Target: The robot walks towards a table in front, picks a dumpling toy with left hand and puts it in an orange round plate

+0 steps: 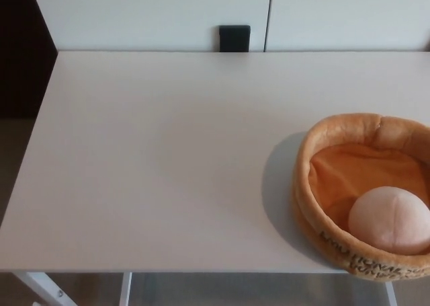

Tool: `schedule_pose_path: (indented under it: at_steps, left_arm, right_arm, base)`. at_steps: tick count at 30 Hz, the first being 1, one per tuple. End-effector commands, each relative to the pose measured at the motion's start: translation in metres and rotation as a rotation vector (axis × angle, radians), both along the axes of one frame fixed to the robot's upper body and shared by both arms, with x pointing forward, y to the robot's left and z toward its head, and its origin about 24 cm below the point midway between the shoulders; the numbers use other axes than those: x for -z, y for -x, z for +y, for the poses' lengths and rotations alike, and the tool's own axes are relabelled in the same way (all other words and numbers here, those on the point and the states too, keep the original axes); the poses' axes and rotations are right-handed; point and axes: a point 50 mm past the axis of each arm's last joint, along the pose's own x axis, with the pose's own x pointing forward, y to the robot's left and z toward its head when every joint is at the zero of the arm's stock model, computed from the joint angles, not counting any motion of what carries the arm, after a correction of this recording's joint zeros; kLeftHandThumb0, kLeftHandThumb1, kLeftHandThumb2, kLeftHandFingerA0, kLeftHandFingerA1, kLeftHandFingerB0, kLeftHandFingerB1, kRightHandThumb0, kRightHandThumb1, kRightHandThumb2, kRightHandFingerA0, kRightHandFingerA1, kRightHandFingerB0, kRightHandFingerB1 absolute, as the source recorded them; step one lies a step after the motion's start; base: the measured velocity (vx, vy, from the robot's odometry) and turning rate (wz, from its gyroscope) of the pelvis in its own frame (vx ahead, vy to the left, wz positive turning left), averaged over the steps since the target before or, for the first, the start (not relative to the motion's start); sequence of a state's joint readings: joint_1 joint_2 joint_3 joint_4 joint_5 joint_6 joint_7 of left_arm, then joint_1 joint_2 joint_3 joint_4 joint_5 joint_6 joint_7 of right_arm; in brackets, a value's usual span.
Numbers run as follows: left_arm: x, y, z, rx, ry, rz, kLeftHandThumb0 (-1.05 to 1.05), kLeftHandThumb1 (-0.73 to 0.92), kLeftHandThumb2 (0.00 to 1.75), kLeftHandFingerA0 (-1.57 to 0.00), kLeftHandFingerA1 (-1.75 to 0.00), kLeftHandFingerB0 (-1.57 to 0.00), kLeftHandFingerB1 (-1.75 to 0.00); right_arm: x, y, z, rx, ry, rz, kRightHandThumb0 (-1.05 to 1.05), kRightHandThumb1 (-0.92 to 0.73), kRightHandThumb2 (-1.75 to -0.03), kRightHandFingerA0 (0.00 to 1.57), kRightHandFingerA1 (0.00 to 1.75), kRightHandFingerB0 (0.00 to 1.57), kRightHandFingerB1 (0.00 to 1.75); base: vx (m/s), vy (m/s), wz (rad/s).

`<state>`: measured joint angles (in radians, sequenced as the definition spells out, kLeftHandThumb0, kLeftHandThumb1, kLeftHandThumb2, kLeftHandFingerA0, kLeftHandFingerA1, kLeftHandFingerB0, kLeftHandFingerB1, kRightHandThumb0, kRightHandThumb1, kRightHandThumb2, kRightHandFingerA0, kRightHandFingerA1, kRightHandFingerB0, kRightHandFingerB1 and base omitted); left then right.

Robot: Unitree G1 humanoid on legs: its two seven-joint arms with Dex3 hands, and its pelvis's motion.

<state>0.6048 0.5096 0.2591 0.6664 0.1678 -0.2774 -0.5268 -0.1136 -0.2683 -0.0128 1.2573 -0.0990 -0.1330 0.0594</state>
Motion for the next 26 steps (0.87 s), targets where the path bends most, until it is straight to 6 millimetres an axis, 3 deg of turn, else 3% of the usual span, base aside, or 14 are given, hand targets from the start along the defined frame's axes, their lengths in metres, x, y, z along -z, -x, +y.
schedule_pose_path:
  at_steps: [1,3,4,7,8,10,11,12,16,17,21,23,24,26]
  left_arm:
    - [0.037,-0.015,0.004,-0.054,-0.117,0.101,-0.46,0.52,0.56,-0.69,-0.54,-0.32,-0.32]
    - [0.038,-0.016,0.004,-0.061,-0.117,0.102,-0.46,0.52,0.56,-0.69,-0.54,-0.32,-0.32]
    - [0.043,-0.027,0.0,-0.064,-0.124,0.102,-0.43,0.53,0.56,-0.55,-0.44,-0.31,-0.31]
    - [0.049,-0.043,-0.005,-0.066,-0.139,0.102,-0.43,0.53,0.56,-0.55,-0.44,-0.31,-0.31]
    - [0.049,-0.054,-0.008,-0.053,-0.141,0.08,-0.4,0.56,0.57,-0.48,-0.47,-0.27,-0.31]
    - [0.05,-0.067,-0.011,-0.036,-0.146,0.053,-0.4,0.56,0.57,-0.48,-0.47,-0.27,-0.31]
    - [0.05,-0.074,-0.012,-0.041,-0.15,0.04,-0.42,0.57,0.59,-0.49,-0.47,-0.28,-0.32]
    - [0.05,-0.082,-0.013,-0.067,-0.15,0.022,-0.4,0.55,0.57,-0.48,-0.47,-0.27,-0.31]
    - [0.05,-0.089,-0.014,-0.094,-0.147,0.007,-0.4,0.55,0.57,-0.48,-0.47,-0.27,-0.31]
    - [0.051,-0.094,-0.016,-0.123,-0.127,-0.008,-0.37,0.54,0.56,-0.39,-0.43,-0.26,-0.32]
    - [0.052,-0.1,-0.02,-0.168,-0.096,-0.03,-0.37,0.54,0.56,-0.39,-0.43,-0.26,-0.32]
    - [0.052,-0.1,-0.02,-0.169,-0.096,-0.03,-0.37,0.54,0.56,-0.39,-0.43,-0.26,-0.32]
    - [0.056,-0.098,-0.025,-0.229,-0.087,-0.05,-0.35,0.56,0.57,-0.46,-0.46,-0.3,-0.33]
    - [0.061,-0.094,-0.031,-0.306,-0.076,-0.072,-0.35,0.56,0.57,-0.46,-0.46,-0.3,-0.33]
  right_arm:
    - [0.002,0.01,-0.004,0.01,0.049,0.005,-0.25,-0.54,-0.56,0.77,0.59,0.42,0.36]
    - [0.002,0.01,-0.004,0.01,0.049,0.005,-0.25,-0.54,-0.56,0.77,0.59,0.42,0.36]
    - [0.002,0.01,-0.003,0.003,0.05,0.006,-0.28,-0.56,-0.57,0.81,0.85,0.42,0.36]
    - [0.002,0.011,-0.003,-0.007,0.05,0.009,-0.28,-0.56,-0.57,0.81,0.85,0.42,0.36]
    - [0.002,0.012,-0.004,-0.009,0.06,0.013,-0.25,-0.55,-0.57,0.81,0.6,0.43,0.36]
    - [0.001,0.012,-0.006,-0.011,0.073,0.019,-0.25,-0.55,-0.57,0.81,0.6,0.43,0.36]
    - [0.001,0.013,-0.007,-0.013,0.077,0.023,-0.25,-0.56,-0.57,0.85,0.83,0.42,0.36]
    - [0.002,0.015,-0.007,-0.016,0.08,0.03,-0.23,-0.54,-0.56,0.79,0.66,0.43,0.36]
    - [0.002,0.016,-0.007,-0.019,0.082,0.036,-0.23,-0.54,-0.56,0.79,0.66,0.43,0.36]
    - [0.003,0.017,-0.007,-0.027,0.09,0.043,-0.29,-0.57,-0.57,0.86,0.9,0.42,0.36]
    - [0.003,0.018,-0.007,-0.04,0.103,0.052,-0.29,-0.57,-0.57,0.86,0.9,0.42,0.36]
    - [0.003,0.018,-0.007,-0.04,0.103,0.052,-0.27,-0.55,-0.57,0.82,0.79,0.43,0.36]
    - [0.004,0.019,-0.007,-0.04,0.101,0.054,-0.23,-0.57,-0.57,0.74,0.58,0.43,0.36]
    - [0.004,0.021,-0.006,-0.04,0.097,0.057,-0.23,-0.57,-0.57,0.74,0.58,0.43,0.36]
  base:
    - [0.0,0.0,0.0]
    - [0.0,0.0,0.0]
    - [0.0,0.0,0.0]
    - [0.0,0.0,0.0]
    - [0.0,0.0,0.0]
    - [0.0,0.0,0.0]
    - [0.0,0.0,0.0]
    - [0.0,0.0,0.0]
    - [0.0,0.0,0.0]
    - [0.0,0.0,0.0]
    - [0.0,0.0,0.0]
    - [0.0,0.0,0.0]
    - [0.0,0.0,0.0]
    - [0.0,0.0,0.0]
